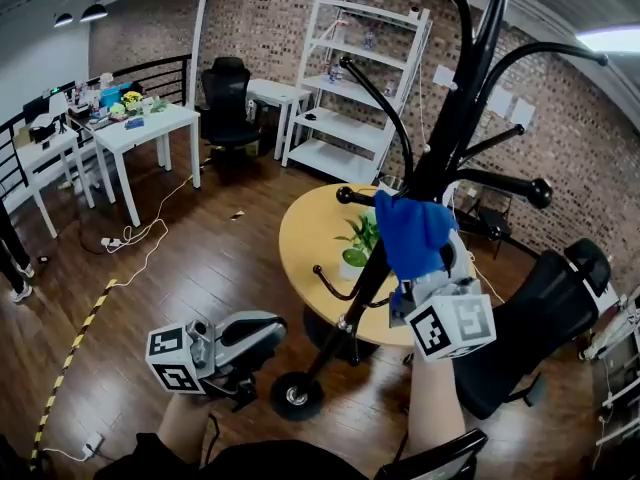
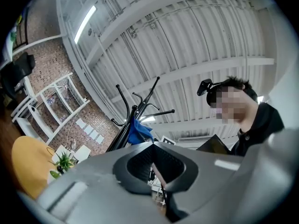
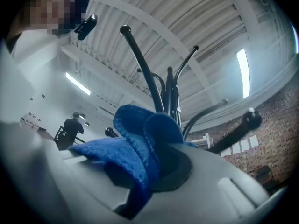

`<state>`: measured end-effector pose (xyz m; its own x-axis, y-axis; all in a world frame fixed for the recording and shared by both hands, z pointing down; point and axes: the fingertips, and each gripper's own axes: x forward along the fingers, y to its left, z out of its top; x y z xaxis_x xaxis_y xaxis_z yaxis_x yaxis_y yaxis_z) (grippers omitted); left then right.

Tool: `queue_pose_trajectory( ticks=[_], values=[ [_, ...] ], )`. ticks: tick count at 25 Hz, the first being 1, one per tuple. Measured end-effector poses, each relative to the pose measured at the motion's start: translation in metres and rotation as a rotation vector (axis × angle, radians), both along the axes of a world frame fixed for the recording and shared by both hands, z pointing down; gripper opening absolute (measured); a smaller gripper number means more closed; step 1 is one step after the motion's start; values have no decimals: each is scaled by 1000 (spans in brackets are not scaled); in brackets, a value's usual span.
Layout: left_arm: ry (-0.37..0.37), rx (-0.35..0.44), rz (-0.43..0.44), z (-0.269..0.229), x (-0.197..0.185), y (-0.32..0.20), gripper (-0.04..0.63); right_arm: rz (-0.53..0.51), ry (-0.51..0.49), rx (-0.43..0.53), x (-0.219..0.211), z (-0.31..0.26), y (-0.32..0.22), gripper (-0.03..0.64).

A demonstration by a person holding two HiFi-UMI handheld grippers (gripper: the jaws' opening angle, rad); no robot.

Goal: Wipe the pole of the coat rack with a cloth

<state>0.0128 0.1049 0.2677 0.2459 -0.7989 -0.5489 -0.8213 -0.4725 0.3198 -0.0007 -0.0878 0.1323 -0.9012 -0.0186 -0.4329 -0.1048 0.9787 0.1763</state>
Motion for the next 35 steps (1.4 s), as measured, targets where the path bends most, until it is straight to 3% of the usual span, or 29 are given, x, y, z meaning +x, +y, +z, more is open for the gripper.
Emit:
queue_pose_trajectory(
  ticks=[3, 6, 12, 16, 20, 23, 26, 28, 31, 33, 35],
  values=[
    [14, -18, -1, 4, -3, -3, 0, 8, 91, -21, -2, 48, -1, 23],
    [28, -36, 4, 10, -1, -5, 0, -18, 241, -68, -6, 121, 0, 23],
    [53, -59, 25, 20, 4, -7, 0, -131, 592, -338, -11, 280, -3, 23],
    [63, -68, 47, 23, 9, -12, 0, -235, 768, -500, 2, 316, 8, 23],
    [71, -77, 63, 27, 12, -19, 0, -323, 841, -555, 34, 308, 26, 23],
    [75, -83, 62, 30, 12, -20, 0, -362, 816, -574, 44, 304, 31, 23],
    [77, -84, 61, 30, 12, -22, 0, -283, 761, -580, 30, 314, 11, 23],
    [73, -83, 60, 29, 12, -21, 0, -200, 692, -533, 16, 317, -1, 23],
    [67, -80, 51, 28, 9, -17, 0, -159, 508, -509, 5, 290, -11, 23],
    [58, -76, 43, 25, 7, -15, 0, -172, 363, -495, 4, 246, -16, 23],
    [48, -70, 33, 22, 5, -12, 0, -178, 250, -421, 5, 194, -19, 23]
  ],
)
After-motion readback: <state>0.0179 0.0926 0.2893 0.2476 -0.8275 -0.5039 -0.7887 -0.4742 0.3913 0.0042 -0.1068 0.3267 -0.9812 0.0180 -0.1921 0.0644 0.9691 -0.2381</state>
